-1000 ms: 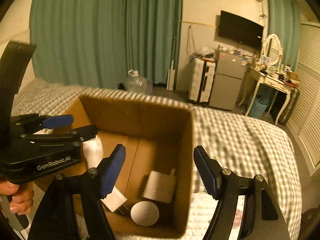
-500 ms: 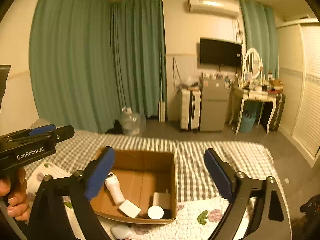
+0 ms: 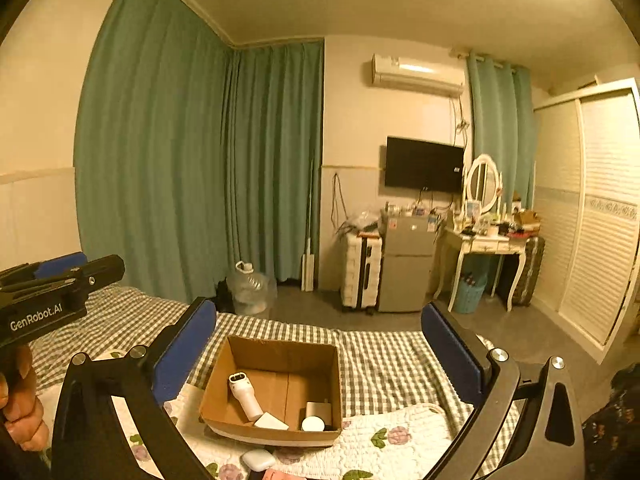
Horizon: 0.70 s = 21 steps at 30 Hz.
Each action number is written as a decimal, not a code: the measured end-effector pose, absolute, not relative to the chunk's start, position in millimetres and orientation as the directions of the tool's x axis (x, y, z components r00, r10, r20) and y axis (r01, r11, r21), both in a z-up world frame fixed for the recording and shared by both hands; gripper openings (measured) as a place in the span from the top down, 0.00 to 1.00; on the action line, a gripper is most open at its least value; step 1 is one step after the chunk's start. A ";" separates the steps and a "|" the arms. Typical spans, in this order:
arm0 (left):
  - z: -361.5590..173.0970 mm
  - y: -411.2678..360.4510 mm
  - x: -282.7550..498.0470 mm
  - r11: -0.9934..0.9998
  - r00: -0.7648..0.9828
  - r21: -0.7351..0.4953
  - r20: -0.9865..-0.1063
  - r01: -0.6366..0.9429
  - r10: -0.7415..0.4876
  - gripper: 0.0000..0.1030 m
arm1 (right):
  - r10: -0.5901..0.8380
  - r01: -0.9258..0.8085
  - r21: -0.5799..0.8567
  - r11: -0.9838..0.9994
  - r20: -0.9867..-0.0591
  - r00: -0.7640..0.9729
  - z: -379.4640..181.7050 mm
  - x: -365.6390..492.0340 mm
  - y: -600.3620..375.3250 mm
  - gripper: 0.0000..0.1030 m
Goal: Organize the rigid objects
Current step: 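Withdraw both tools from the box toward the quilt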
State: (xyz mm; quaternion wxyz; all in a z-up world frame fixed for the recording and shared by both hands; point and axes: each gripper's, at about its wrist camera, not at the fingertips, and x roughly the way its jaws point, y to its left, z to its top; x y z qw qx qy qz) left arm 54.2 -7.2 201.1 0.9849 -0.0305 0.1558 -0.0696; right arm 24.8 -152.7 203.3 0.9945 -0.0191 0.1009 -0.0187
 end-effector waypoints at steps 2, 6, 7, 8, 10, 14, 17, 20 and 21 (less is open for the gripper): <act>202.4 -6.5 41.8 0.990 0.952 -0.067 -0.274 0.125 -0.139 0.39 | -0.050 0.042 -0.045 0.998 -0.191 0.980 206.3 8.2 -150.4 0.00; 200.1 -6.7 23.2 0.994 0.966 -0.036 -0.233 0.103 -0.109 0.39 | -0.064 0.055 -0.055 0.997 -0.193 0.979 206.9 -13.0 -145.4 0.00; 197.5 -4.6 17.7 0.994 0.967 -0.044 -0.231 0.102 -0.109 0.39 | -0.073 0.063 -0.061 0.996 -0.192 0.979 206.0 -17.9 -143.6 0.00; 196.5 -3.8 15.2 0.992 0.965 -0.060 -0.233 0.112 -0.123 0.39 | -0.078 0.066 -0.065 0.996 -0.192 0.978 204.7 -21.9 -142.3 0.00; 192.1 0.0 8.9 0.985 0.957 -0.089 -0.238 0.146 -0.164 0.39 | -0.079 0.065 -0.075 0.995 -0.196 0.977 199.7 -29.9 -139.9 0.00; 184.5 -2.0 4.0 0.984 0.959 -0.072 -0.224 0.160 -0.172 0.39 | -0.098 0.077 -0.103 0.992 -0.217 0.971 183.6 -40.7 -135.5 0.00; 174.6 -2.7 8.7 0.984 0.956 -0.063 -0.233 0.167 -0.177 0.39 | -0.111 0.090 -0.095 0.991 -0.240 0.964 171.1 -40.7 -134.2 0.00; 162.6 -2.2 14.8 0.985 0.956 -0.047 -0.240 0.164 -0.171 0.39 | -0.144 0.126 -0.084 0.988 -0.271 0.952 161.3 -32.1 -136.2 0.00; 157.6 -2.1 17.8 0.986 0.956 -0.039 -0.241 0.162 -0.166 0.39 | -0.157 0.139 -0.084 0.987 -0.278 0.948 157.2 -28.9 -136.6 0.00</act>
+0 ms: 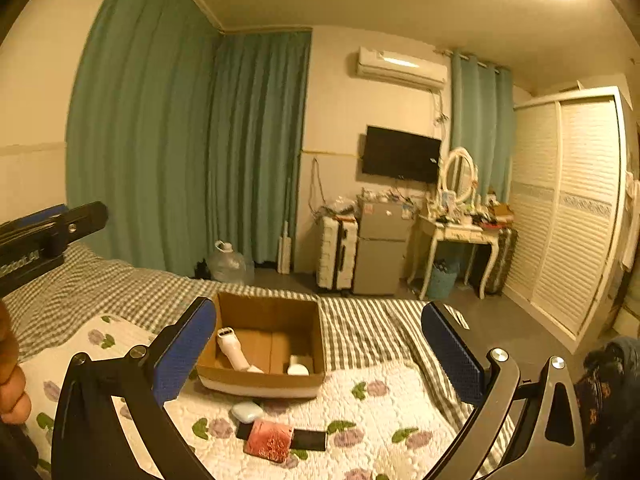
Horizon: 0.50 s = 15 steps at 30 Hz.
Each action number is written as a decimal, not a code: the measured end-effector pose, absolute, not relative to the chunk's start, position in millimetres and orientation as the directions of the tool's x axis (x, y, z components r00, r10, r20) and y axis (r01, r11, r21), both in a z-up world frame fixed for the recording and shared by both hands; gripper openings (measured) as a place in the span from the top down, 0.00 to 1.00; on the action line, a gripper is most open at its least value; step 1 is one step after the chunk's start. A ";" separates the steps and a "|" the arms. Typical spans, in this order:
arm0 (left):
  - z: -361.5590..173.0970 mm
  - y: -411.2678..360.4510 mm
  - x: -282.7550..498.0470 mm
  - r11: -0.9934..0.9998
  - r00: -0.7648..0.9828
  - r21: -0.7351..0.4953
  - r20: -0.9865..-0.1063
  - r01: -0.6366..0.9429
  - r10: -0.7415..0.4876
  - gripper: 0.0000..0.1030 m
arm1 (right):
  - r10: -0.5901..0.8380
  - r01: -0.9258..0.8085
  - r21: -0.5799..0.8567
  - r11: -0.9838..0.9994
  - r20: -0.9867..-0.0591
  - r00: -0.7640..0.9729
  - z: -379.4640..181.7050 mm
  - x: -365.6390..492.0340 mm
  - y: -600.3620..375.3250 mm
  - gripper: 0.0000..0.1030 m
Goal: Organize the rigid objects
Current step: 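Withdraw both tools from the box toward the quilt, then lower the right tool toward the pink card case beside the earbud case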
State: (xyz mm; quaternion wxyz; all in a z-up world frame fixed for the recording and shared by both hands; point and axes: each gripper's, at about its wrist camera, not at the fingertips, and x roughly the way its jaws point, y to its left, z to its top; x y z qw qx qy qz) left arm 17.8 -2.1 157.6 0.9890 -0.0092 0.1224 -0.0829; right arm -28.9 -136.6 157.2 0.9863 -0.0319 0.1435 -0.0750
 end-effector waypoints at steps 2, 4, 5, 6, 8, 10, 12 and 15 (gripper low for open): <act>147.2 -2.6 23.1 0.986 0.955 -0.025 -0.248 0.164 -0.165 0.39 | -0.187 0.169 -0.088 0.982 -0.280 0.942 148.3 -22.3 -137.6 0.00; 134.1 -3.2 30.8 0.985 0.949 -0.015 -0.266 0.171 -0.169 0.39 | -0.225 0.205 -0.099 0.974 -0.288 0.931 136.8 -13.6 -136.3 0.00; 129.5 -4.6 34.2 0.985 0.947 -0.012 -0.274 0.173 -0.170 0.39 | -0.270 0.249 -0.110 0.962 -0.281 0.921 127.7 -10.7 -134.5 0.00; 122.2 -6.0 38.8 0.985 0.943 -0.007 -0.285 0.175 -0.170 0.39 | -0.302 0.280 -0.119 0.953 -0.276 0.913 120.8 -7.7 -133.4 0.00; 106.9 -9.0 49.3 0.985 0.939 0.016 -0.304 0.170 -0.157 0.39 | -0.305 0.278 -0.130 0.952 -0.291 0.907 109.6 -1.2 -132.6 0.00; 90.9 -11.9 60.4 0.986 0.936 0.040 -0.324 0.163 -0.141 0.39 | -0.273 0.241 -0.134 0.961 -0.343 0.899 93.3 10.5 -133.5 0.00; 75.6 -14.1 72.4 0.984 0.925 0.037 -0.349 0.174 -0.150 0.39 | -0.252 0.221 -0.125 0.967 -0.384 0.888 77.7 20.9 -137.6 0.00; 53.8 -14.8 86.3 0.982 0.908 0.021 -0.386 0.187 -0.165 0.39 | -0.221 0.200 -0.095 0.975 -0.425 0.878 54.2 35.4 -143.0 0.00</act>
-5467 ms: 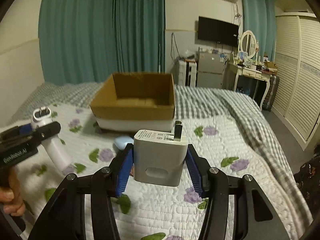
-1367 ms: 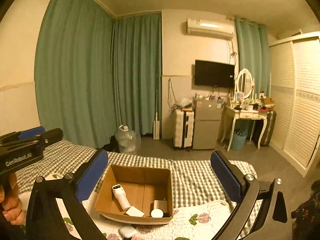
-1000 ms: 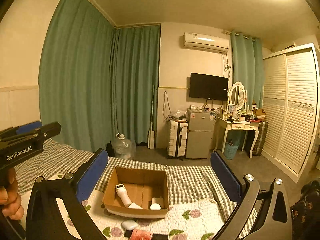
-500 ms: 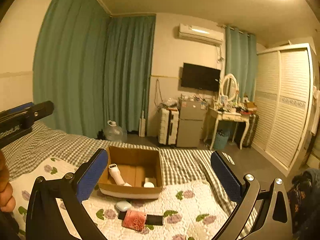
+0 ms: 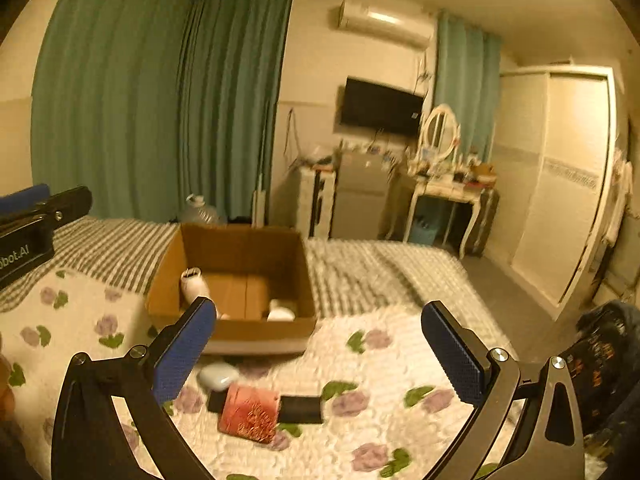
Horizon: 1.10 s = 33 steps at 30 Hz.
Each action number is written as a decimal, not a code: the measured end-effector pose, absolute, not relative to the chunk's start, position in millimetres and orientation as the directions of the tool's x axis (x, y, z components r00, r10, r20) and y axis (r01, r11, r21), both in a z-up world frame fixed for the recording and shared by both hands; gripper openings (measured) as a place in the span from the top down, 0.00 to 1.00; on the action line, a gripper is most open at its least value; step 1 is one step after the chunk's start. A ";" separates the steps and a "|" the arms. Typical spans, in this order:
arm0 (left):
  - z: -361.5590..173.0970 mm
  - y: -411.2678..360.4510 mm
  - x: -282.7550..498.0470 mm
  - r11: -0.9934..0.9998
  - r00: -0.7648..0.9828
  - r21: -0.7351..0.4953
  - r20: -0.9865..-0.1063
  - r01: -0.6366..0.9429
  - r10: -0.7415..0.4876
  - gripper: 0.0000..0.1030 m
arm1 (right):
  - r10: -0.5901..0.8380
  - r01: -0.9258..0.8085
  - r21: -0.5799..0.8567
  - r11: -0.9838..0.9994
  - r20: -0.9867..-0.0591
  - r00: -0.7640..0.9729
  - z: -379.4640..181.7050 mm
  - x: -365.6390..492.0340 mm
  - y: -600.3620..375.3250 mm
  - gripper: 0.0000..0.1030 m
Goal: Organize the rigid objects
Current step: 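Lower the right tool toward the pink card case beside the earbud case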
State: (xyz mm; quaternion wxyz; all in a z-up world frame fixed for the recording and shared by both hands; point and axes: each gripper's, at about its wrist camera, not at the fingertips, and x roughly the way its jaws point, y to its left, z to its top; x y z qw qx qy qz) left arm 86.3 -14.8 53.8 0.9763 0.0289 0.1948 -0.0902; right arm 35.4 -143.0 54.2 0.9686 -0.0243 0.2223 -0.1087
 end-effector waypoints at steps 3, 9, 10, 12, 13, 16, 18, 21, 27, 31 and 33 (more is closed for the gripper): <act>30.9 -16.3 100.7 0.980 0.886 0.014 -0.430 0.200 -0.175 0.39 | -0.202 0.183 -0.086 0.979 -0.462 0.864 29.7 49.5 -145.7 0.00; -9.2 -14.7 126.1 0.971 0.828 -0.018 -0.519 0.237 -0.212 0.39 | -0.172 0.138 -0.105 0.985 -0.522 0.836 -14.0 66.5 -142.8 0.00; -14.7 -13.4 129.9 0.971 0.819 -0.029 -0.532 0.238 -0.217 0.39 | -0.160 0.127 -0.099 0.987 -0.535 0.830 -19.8 67.9 -141.8 0.00; -29.2 -13.3 137.8 0.968 0.791 -0.050 -0.566 0.247 -0.231 0.39 | -0.136 0.105 -0.087 0.991 -0.560 0.817 -34.9 72.1 -140.1 0.00; -35.0 -14.4 139.3 0.967 0.782 -0.054 -0.577 0.251 -0.235 0.39 | -0.129 0.096 -0.087 0.991 -0.571 0.811 -41.9 74.0 -138.9 0.00; -53.0 -20.3 143.8 0.962 0.749 -0.057 -0.615 0.268 -0.245 0.39 | -0.101 0.063 -0.084 0.994 -0.608 0.788 -63.4 80.4 -133.6 0.00; -64.5 -24.9 144.9 0.957 0.726 -0.057 -0.640 0.284 -0.253 0.39 | -0.083 0.039 -0.084 0.996 -0.626 0.776 -79.7 85.1 -130.6 0.00; -79.8 -33.5 148.0 0.942 0.686 -0.051 -0.673 0.331 -0.278 0.39 | -0.057 0.021 -0.063 0.998 -0.669 0.741 -101.2 94.0 -130.1 0.00; -112.6 -46.4 154.8 0.924 0.593 -0.095 -0.741 0.370 -0.314 0.39 | -0.021 -0.022 -0.047 0.999 -0.758 0.652 -136.4 114.8 -127.7 0.00; -118.9 -56.6 158.9 0.910 0.562 -0.105 -0.757 0.402 -0.335 0.39 | -0.036 0.001 -0.046 0.999 -0.754 0.656 -136.5 112.6 -133.3 0.09; -121.7 -61.3 160.3 0.901 0.541 -0.117 -0.764 0.418 -0.350 0.39 | -0.048 0.017 -0.049 0.999 -0.752 0.657 -133.6 109.1 -140.5 0.23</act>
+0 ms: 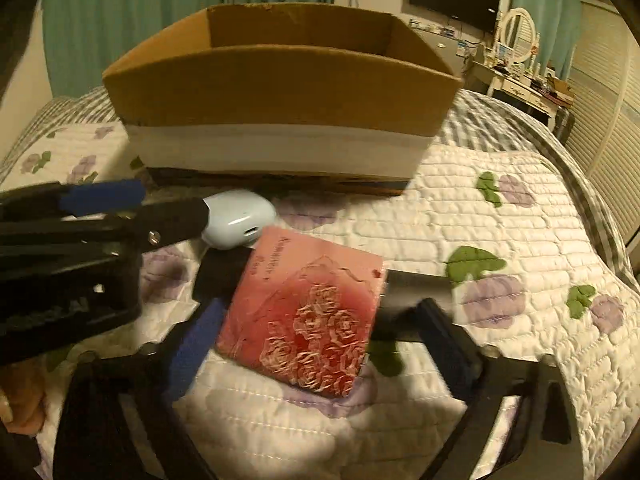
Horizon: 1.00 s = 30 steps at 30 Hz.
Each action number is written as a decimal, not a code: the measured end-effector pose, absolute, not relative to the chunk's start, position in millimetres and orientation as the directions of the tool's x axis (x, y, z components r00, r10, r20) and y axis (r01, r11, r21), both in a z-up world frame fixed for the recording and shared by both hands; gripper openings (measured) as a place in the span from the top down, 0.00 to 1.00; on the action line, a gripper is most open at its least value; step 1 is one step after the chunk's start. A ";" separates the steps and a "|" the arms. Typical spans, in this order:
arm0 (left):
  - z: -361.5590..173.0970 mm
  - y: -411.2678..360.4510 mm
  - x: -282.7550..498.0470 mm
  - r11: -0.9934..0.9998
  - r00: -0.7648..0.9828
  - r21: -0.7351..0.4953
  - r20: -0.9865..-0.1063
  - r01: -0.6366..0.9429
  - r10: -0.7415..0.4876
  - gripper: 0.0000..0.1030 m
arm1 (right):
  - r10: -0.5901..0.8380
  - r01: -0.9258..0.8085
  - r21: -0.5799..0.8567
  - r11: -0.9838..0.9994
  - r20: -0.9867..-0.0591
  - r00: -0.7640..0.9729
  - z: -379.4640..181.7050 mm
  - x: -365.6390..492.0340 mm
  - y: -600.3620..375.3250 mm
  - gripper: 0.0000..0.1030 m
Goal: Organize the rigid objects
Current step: 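Lower the right tool toward the pink card case beside the earbud case, then grasp the blue earbud case with the left tool while the right tool grasps the pink card case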
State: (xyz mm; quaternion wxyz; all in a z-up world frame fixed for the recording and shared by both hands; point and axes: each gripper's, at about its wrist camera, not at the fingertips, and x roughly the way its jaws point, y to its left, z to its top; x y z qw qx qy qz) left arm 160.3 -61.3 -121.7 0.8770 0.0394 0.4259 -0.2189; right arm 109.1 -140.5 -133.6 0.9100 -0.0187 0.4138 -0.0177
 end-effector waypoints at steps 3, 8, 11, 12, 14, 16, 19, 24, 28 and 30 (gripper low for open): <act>-128.2 -69.4 163.2 0.888 0.508 -0.124 -0.781 0.444 -0.363 0.39 | -0.048 0.050 -0.021 0.999 -0.763 0.645 -133.3 107.8 -156.5 0.24; -138.4 -80.0 172.6 0.895 0.492 -0.111 -0.803 0.433 -0.337 0.39 | -0.062 0.095 -0.003 0.995 -0.774 0.630 -132.7 103.9 -171.3 0.26; -141.4 -82.2 178.3 0.907 0.500 -0.098 -0.807 0.410 -0.314 0.39 | -0.062 0.117 0.014 0.993 -0.783 0.619 -135.0 103.3 -177.2 0.31; -143.5 -82.9 180.8 0.911 0.500 -0.098 -0.810 0.400 -0.307 0.39 | -0.056 0.117 0.021 0.993 -0.785 0.616 -136.2 103.3 -176.8 0.31; -147.4 -84.0 185.7 0.918 0.498 -0.099 -0.815 0.384 -0.297 0.39 | -0.052 0.116 0.026 0.993 -0.787 0.615 -137.0 103.6 -176.8 0.31; -151.4 -85.3 189.3 0.922 0.498 -0.094 -0.819 0.375 -0.286 0.39 | -0.044 0.111 0.031 0.993 -0.791 0.610 -138.4 104.2 -176.1 0.31; -152.9 -84.8 187.1 0.924 0.512 -0.078 -0.814 0.374 -0.276 0.41 | -0.023 0.107 0.052 0.993 -0.797 0.603 -142.2 106.5 -178.5 0.30; -148.5 -78.6 177.6 0.936 0.553 -0.046 -0.797 0.349 -0.245 0.46 | -0.013 0.099 0.059 0.993 -0.793 0.608 -141.7 106.1 -178.4 0.32; -142.3 -73.7 167.6 0.947 0.588 -0.009 -0.782 0.321 -0.207 0.47 | -0.013 0.107 0.065 0.992 -0.795 0.606 -139.8 104.9 -178.6 0.33; -139.5 -72.6 162.8 0.945 0.592 -0.002 -0.779 0.326 -0.206 0.47 | -0.012 0.112 0.070 0.991 -0.797 0.605 -136.9 104.0 -181.7 0.33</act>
